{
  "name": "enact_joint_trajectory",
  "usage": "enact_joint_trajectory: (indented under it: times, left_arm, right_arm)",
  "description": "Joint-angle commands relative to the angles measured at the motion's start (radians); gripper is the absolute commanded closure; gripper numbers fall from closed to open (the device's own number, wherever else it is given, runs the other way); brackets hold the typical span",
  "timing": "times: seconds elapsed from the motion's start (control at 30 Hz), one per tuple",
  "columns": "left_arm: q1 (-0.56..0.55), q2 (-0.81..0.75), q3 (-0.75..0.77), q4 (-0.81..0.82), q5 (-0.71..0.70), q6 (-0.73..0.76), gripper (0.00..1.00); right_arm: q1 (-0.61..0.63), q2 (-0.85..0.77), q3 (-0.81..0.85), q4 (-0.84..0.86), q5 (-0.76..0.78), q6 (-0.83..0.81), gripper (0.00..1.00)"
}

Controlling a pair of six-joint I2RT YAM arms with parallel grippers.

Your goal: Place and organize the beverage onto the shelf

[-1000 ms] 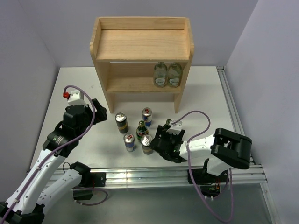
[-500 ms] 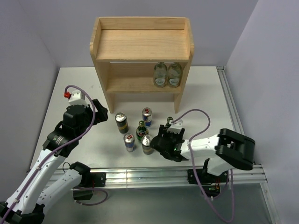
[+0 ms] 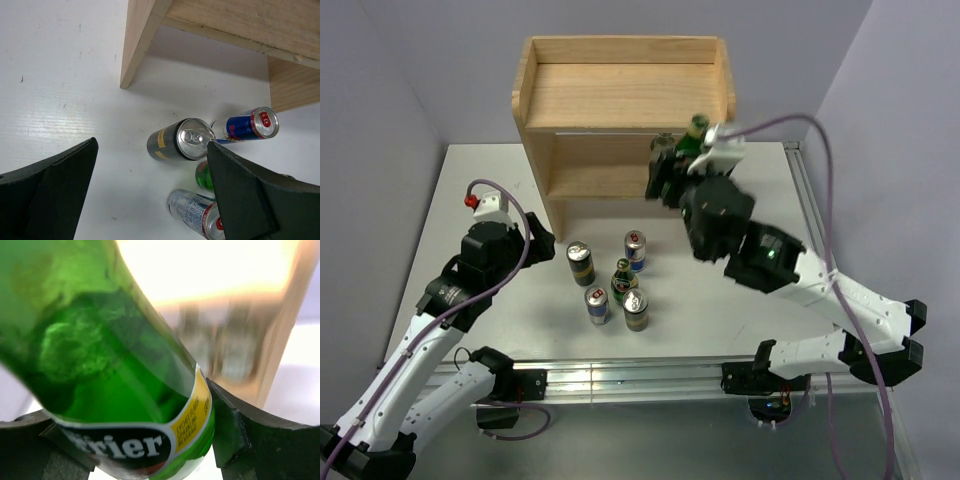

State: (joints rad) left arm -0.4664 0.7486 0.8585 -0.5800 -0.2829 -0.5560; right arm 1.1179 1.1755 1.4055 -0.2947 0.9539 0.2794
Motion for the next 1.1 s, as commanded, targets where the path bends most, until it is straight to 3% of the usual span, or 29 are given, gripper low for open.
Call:
enact_joint_trajectory:
  times: [0.0,0.17,0.3,0.77,1.07]
  left_arm:
    - [-0.002,-0.02,0.008,0.032,0.022,0.025,0.03]
    - [-0.003,-0.028,0.005,0.032,0.028,0.024,0.03]
    - [-0.003,-0.031,0.005,0.034,0.03,0.024,0.03]
    - [-0.002,-0.034,0.001,0.035,0.057,0.028,0.03]
    - [-0.003,-0.037,-0.001,0.034,0.057,0.027,0.03]
  right_arm:
    - [-0.065,0.085,0.313,0.003,-0.046,-0.264,1.0]
    - [-0.182,0.324,0.789,-0.156,-0.095,-0.353,1.0]
    - [-0.269,0.444,1.001,-0.231,-0.155,-0.327,1.0]
    - [-0.449,0.567,1.001,-0.236,-0.268,-0.207,1.0]
    - [-0.484,0.561,0.848,-0.189,-0.264,-0.138,1.0]
